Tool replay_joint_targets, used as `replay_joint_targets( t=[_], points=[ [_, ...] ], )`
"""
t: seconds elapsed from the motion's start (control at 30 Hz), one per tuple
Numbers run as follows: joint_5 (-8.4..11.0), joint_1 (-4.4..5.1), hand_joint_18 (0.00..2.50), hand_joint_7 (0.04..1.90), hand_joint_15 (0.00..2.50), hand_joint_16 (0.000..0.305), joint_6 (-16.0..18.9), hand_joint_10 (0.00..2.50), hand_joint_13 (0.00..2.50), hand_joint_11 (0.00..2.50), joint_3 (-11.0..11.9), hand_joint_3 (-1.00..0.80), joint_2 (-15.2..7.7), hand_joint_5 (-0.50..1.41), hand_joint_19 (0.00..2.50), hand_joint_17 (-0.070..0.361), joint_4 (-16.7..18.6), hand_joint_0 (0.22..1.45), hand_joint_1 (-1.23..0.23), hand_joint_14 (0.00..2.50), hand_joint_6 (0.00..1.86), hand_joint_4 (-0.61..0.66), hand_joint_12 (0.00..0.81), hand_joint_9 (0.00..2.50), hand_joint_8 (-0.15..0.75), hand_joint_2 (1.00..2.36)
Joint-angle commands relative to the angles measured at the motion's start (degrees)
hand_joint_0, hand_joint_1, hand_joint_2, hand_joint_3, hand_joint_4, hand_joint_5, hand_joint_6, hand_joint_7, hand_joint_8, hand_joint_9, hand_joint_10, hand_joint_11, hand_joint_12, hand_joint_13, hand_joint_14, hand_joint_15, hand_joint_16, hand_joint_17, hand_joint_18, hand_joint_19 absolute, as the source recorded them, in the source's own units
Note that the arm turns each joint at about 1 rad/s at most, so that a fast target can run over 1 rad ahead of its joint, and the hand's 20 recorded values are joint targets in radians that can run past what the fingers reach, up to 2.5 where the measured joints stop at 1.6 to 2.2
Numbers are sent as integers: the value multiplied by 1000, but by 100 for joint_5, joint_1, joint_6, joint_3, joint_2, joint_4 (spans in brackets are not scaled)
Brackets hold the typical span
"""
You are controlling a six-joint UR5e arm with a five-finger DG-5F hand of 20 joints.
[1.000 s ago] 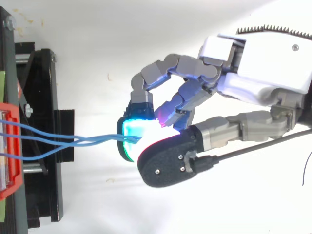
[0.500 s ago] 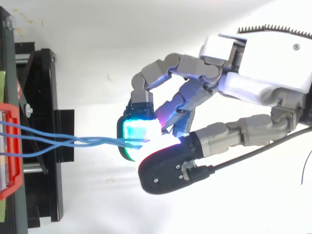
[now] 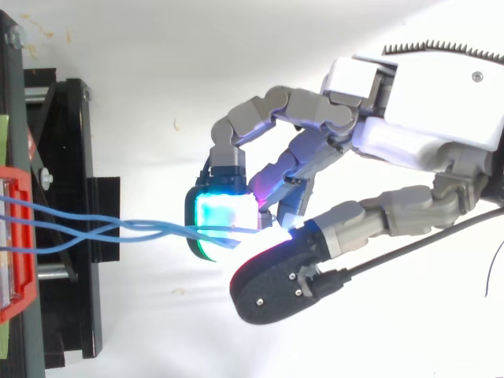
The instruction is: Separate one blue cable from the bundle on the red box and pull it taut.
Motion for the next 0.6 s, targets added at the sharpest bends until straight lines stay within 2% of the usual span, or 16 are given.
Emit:
replay_joint_targets(
  t=[0.0,0.23,0.3,0.37,0.47,0.57],
  points=[
    [-9,-1,900,1062,615,43,0,17,871,1028,0,-500,-1,-191,679,96,4,807,-909,20,881,-82,354,906,296,1000],
    [0,-1,906,1096,622,43,9,17,885,1029,0,-500,-1,-184,684,96,-5,751,-912,19,883,-45,362,916,305,1000],
    [0,-1,903,1084,629,43,9,18,881,1040,0,-500,17,-175,712,98,-5,672,-851,19,878,-27,361,930,311,1000],
    [0,-1,924,1103,646,47,9,18,902,1029,0,-500,-1,-165,748,105,-5,549,-686,19,865,8,382,960,337,1000],
    [-9,-1,964,1117,643,53,9,17,932,1025,0,-500,-1,-156,758,119,-5,487,-559,17,855,40,415,1006,372,1000],
    [-9,-1,978,1133,646,55,9,16,942,1019,0,-500,17,-151,755,125,-5,468,-523,17,849,50,427,1018,382,1000]
  ],
)
